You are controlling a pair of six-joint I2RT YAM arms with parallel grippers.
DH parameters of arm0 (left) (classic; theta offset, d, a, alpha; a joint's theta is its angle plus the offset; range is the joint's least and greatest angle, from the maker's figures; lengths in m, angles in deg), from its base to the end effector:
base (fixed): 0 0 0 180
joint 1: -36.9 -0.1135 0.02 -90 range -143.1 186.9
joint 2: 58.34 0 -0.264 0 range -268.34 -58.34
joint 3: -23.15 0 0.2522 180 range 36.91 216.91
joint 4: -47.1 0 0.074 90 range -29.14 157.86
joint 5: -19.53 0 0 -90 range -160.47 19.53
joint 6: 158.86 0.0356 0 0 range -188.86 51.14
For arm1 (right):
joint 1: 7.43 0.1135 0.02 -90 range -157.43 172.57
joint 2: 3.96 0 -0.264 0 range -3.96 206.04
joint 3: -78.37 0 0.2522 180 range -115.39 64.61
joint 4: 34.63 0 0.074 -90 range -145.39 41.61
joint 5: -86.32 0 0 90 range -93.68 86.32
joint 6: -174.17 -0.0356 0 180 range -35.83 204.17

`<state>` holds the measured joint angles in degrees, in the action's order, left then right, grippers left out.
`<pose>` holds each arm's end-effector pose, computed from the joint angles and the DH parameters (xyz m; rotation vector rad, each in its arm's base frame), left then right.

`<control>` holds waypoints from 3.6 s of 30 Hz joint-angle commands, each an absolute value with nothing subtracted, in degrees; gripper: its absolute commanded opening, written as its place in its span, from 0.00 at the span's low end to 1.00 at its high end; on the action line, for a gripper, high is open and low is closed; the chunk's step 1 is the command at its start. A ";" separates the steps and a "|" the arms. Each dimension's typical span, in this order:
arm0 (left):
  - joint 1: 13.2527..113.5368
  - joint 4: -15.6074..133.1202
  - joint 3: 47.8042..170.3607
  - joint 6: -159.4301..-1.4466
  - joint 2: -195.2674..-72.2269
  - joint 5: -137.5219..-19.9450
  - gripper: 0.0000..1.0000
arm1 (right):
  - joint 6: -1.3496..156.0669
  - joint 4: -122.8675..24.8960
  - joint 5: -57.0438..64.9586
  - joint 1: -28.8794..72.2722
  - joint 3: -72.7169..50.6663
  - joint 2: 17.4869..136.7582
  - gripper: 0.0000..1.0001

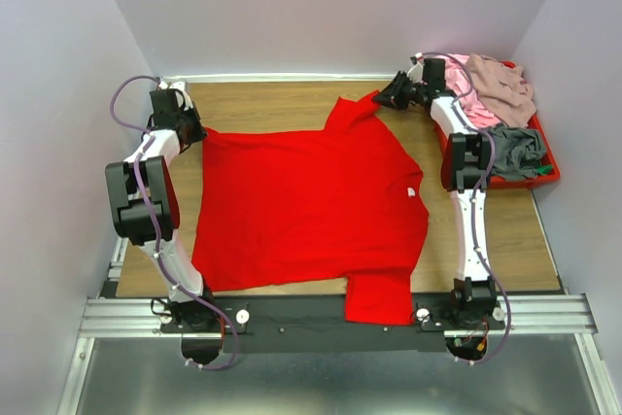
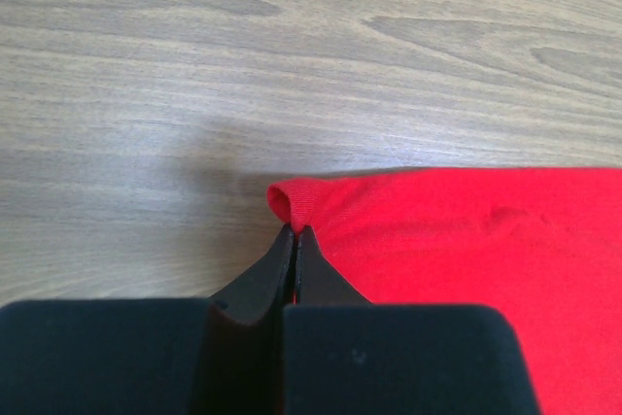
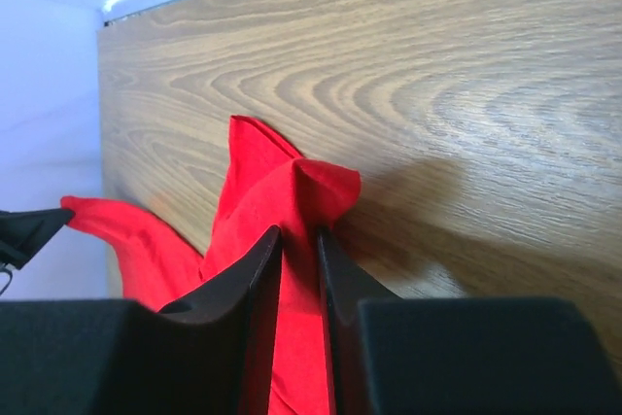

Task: Fold and stack the t-shirts
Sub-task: Flatten the tshirt out

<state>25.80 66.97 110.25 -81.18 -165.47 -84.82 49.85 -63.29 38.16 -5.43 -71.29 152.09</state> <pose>0.4118 0.0718 0.2098 -0.3276 2.2341 -0.2950 0.5930 0.0445 0.1349 0.1912 2.2227 1.1494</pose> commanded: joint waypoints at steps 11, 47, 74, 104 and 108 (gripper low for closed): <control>26.44 66.92 110.04 -80.20 -165.57 -84.18 0.00 | 48.75 -58.67 45.35 -6.20 -76.46 154.60 0.01; 26.53 66.75 110.39 -80.11 -164.34 -86.20 0.00 | 85.34 -74.14 34.10 -7.07 -20.82 112.85 0.54; 26.53 66.49 110.48 -80.28 -163.72 -86.91 0.00 | 60.53 -65.89 45.01 -7.17 -19.68 123.04 0.49; 26.52 66.66 110.57 -80.11 -163.99 -86.64 0.00 | 54.99 -61.93 42.37 -7.25 -26.35 127.17 0.48; 26.53 66.66 110.57 -79.93 -164.07 -86.64 0.00 | 54.47 -61.57 41.93 -8.57 -26.88 127.35 0.48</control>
